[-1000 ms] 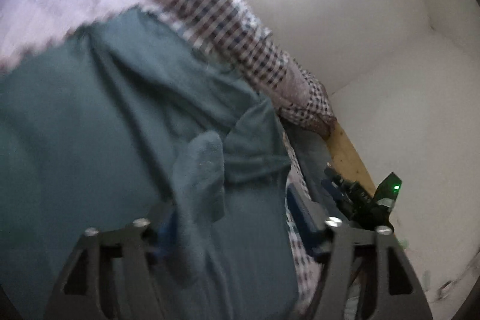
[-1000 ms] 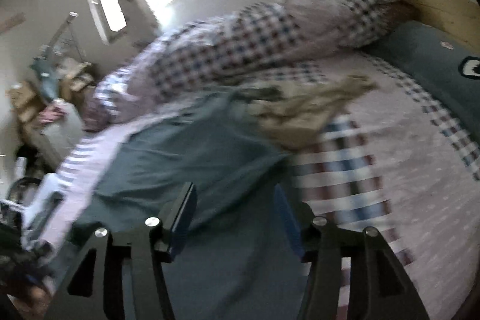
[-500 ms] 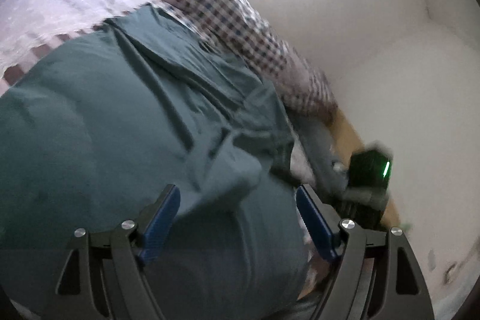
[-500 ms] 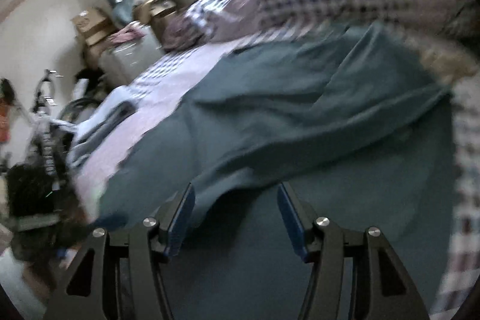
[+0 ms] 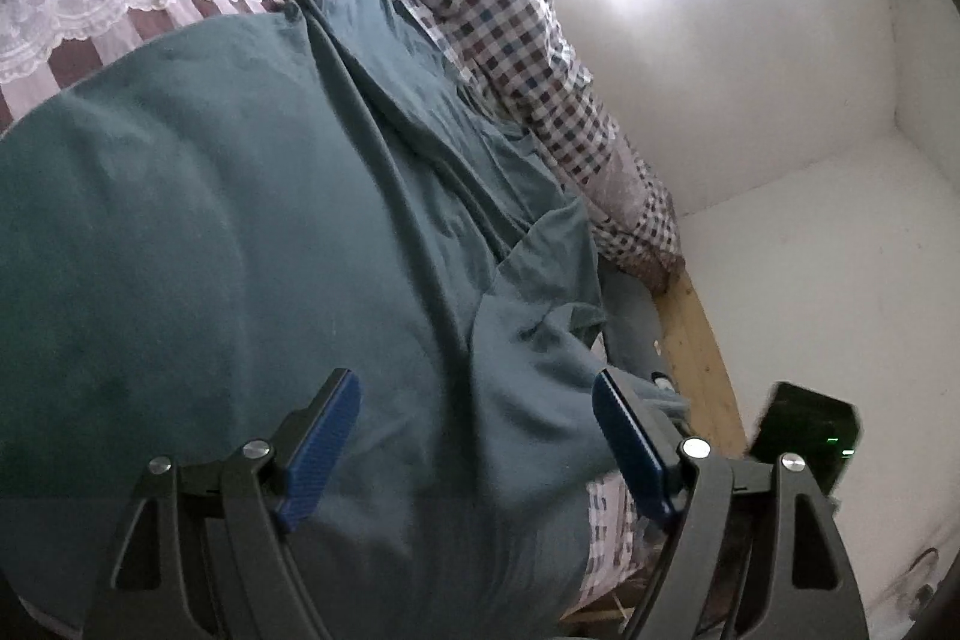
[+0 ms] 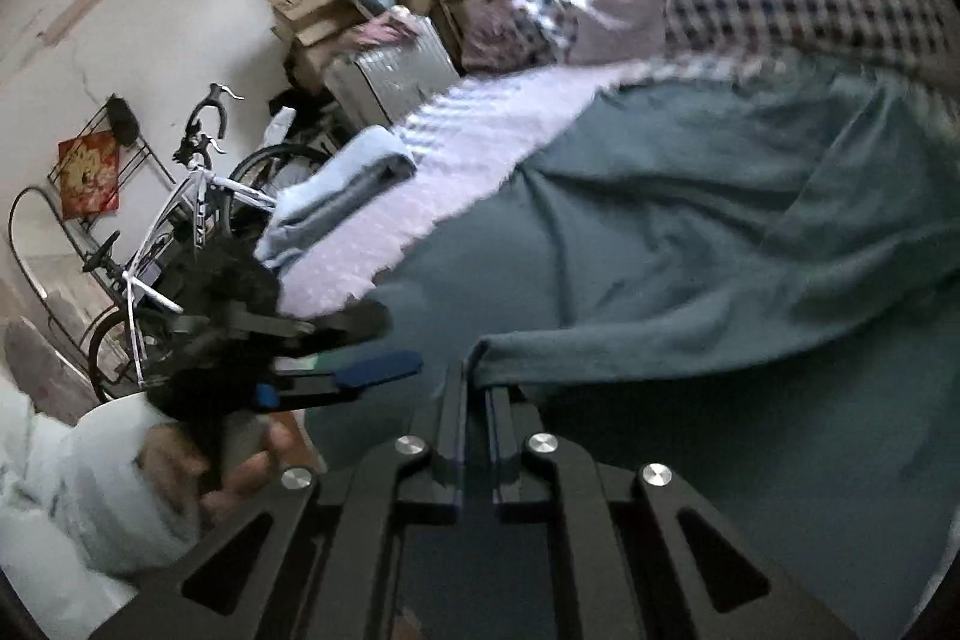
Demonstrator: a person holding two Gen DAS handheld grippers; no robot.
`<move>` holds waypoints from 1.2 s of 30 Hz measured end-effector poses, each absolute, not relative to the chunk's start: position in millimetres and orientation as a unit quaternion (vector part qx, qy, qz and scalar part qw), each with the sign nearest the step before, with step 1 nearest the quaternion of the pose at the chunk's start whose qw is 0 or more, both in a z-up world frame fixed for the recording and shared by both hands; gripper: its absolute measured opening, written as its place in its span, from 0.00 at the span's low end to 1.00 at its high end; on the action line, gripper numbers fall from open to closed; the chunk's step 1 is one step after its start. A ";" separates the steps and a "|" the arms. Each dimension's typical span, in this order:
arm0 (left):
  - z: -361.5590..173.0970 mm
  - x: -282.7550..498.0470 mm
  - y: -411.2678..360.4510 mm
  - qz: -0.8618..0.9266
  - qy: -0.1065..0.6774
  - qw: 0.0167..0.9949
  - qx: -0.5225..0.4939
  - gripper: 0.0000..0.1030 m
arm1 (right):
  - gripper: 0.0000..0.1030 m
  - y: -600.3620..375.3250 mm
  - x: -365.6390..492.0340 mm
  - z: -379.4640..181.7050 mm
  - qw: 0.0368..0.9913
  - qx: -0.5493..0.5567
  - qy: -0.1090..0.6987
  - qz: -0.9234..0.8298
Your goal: Fold clothes
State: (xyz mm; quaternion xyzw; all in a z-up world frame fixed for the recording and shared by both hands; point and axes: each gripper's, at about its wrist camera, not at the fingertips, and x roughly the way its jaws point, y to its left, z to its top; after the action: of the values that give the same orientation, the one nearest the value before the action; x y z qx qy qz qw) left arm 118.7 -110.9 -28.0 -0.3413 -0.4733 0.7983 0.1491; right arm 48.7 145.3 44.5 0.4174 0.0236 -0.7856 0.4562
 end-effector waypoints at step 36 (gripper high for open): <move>-13.4 131.1 103.5 0.899 -0.154 0.220 -0.346 0.75 | 0.13 273.3 -9.1 -20.4 0.239 0.497 -0.170 -0.817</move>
State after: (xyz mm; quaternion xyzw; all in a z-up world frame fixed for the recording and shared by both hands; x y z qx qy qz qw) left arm 131.1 103.5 -13.4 -0.3457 -0.1542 0.8992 0.2196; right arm -9.1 273.3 -20.4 0.4973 -0.1704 -0.8165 0.2387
